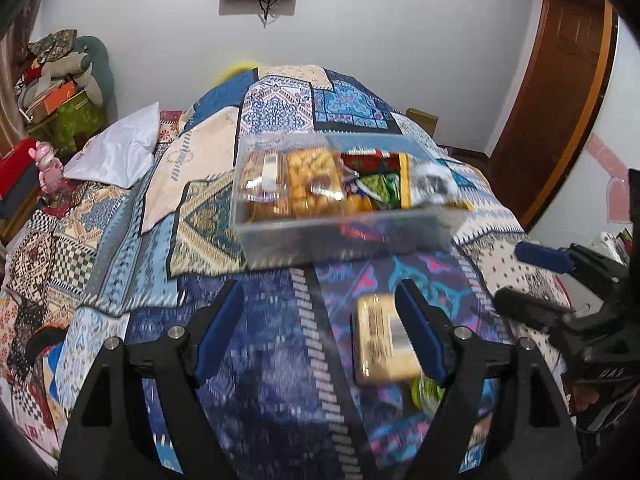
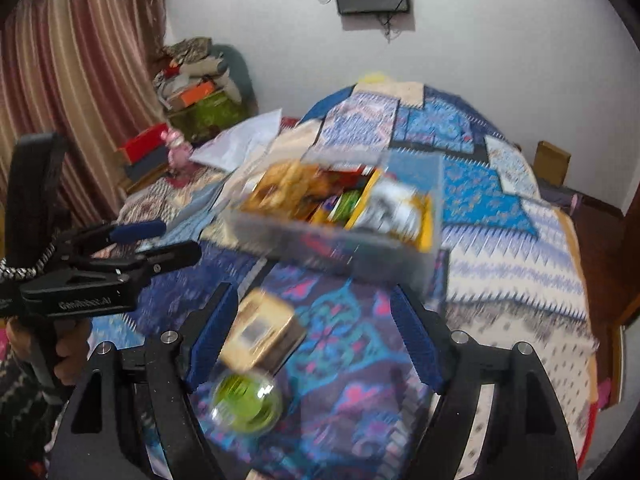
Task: Organize snacks
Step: 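Grasp the cream biscuit bar with left gripper while right grasps the green jelly cup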
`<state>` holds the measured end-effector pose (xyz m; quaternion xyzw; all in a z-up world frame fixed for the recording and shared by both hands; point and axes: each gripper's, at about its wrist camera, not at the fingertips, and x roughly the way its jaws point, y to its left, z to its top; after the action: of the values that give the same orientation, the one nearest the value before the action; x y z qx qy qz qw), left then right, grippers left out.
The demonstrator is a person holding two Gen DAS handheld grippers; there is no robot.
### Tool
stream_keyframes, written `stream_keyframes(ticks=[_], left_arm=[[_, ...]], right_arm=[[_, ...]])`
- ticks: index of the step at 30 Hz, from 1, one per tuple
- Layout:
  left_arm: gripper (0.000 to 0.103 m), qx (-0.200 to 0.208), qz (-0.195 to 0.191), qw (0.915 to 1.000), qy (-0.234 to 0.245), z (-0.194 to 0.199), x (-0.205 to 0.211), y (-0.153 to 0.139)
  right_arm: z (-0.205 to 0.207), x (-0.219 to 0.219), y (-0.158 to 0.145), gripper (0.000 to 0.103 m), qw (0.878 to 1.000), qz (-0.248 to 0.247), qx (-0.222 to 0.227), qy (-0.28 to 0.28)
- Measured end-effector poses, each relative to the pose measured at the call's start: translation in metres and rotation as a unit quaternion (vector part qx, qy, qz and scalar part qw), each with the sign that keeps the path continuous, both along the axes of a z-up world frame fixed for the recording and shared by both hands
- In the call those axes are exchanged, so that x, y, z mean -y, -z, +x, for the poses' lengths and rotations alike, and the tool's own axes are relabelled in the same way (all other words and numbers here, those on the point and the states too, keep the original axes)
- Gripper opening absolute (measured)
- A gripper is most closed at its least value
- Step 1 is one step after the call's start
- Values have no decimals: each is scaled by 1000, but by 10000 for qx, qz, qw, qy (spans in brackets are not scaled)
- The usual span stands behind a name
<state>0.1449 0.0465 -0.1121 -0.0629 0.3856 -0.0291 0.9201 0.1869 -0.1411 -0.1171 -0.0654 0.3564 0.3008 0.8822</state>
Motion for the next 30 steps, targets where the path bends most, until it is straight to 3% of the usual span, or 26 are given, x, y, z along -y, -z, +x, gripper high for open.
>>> stream_keyframes(ticks=[16, 19, 20, 30], left_arm=[[79, -505, -1, 9987, -49, -30, -5, 37], [79, -557, 1, 9984, -50, -26, -5, 40], [79, -564, 2, 9984, -47, -25, -4, 40], [79, -666, -139, 9975, 206, -4, 23, 44]], right_arm=[[-26, -34, 73, 76, 9935, -427, -976, -404], [-31, -38, 81, 69, 9927, -569, -965, -438], [-31, -38, 82, 55, 9926, -595, -948, -461], [-20, -6, 61, 54, 9976, -244, -645, -64]])
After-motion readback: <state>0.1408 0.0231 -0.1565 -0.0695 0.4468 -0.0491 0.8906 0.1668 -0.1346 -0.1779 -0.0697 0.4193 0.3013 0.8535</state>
